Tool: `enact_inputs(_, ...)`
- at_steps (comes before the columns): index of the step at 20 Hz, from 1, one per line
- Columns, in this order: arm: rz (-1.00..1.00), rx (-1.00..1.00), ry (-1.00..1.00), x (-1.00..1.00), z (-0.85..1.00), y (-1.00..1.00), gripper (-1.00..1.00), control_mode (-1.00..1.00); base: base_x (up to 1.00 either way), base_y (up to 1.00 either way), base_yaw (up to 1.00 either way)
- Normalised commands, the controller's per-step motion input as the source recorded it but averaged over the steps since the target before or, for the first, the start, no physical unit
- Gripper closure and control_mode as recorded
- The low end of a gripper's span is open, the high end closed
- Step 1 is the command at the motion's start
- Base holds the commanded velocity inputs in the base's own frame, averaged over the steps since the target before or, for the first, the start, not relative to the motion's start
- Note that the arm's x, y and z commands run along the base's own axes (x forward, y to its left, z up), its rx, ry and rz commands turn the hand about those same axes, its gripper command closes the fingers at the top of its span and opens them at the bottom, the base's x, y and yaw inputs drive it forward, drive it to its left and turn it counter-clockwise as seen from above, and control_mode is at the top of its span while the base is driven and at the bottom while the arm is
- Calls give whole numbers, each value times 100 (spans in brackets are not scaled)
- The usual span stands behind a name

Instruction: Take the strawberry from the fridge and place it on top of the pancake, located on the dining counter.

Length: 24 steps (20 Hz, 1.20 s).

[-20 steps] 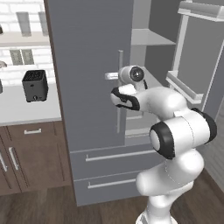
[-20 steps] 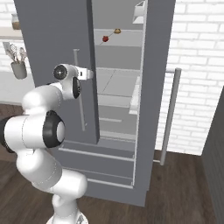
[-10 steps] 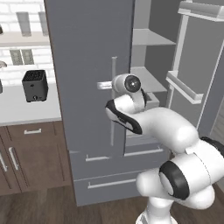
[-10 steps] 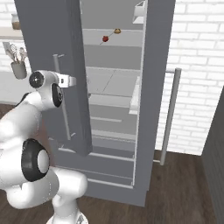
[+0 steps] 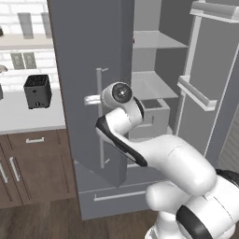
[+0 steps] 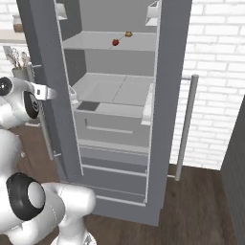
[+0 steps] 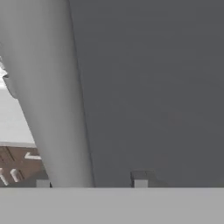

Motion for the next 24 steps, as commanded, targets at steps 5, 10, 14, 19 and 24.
enact_inputs(5, 2, 24, 1, -91, 0, -20, -100, -100, 0, 0, 0)
enact_inputs(10, 0, 39, 0, -100, 1, -78, -100, -100, 0, 0, 0)
enact_inputs(14, 0, 43, 0, -58, 0, -100, -100, -100, 0, 0, 0)
enact_inputs(19, 0, 46, 0, 18, 5, -72, -100, -100, 0, 0, 0)
enact_inputs(24, 0, 39, 3, 72, 27, -27, -100, -100, 0, 0, 0)
